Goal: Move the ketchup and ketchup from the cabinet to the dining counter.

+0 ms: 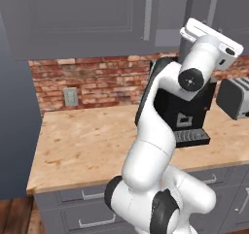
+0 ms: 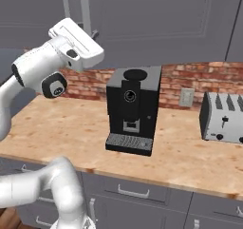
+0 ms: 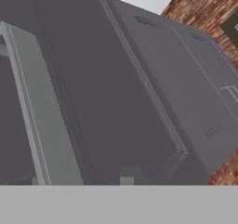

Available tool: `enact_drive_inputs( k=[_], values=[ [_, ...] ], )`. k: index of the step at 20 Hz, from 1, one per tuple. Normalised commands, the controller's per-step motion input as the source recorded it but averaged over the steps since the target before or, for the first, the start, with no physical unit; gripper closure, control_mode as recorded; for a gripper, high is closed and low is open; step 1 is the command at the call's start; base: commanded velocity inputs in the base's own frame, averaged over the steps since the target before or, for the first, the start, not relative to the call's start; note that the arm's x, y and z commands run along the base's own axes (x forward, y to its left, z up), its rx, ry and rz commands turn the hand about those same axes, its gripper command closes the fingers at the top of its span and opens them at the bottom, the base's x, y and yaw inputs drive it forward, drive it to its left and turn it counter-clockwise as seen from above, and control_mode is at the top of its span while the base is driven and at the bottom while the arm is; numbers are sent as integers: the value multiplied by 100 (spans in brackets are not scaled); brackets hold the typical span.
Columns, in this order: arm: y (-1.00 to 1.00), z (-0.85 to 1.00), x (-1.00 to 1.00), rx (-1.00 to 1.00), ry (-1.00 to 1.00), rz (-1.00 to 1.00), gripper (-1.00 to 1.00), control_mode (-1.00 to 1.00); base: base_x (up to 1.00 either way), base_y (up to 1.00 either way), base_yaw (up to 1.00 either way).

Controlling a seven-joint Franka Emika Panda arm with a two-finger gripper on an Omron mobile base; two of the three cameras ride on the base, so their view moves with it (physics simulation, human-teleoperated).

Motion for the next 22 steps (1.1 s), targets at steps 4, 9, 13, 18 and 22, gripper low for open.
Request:
enact_drive_inputs(
  k=[4,9,13,18,22],
  values=[
    [-100,-10,-100,19,0,-7,100,-100,0,0,0],
    [-100,-13,-100,19,0,-7,100,-100,0,0,0],
    [-100,-16,-100,17,0,-5,100,-100,0,0,0],
    [-100,-19,-100,17,0,-6,100,-100,0,0,0],
    [-100,-23,-100,16,0,-7,100,-100,0,0,0]
  ],
)
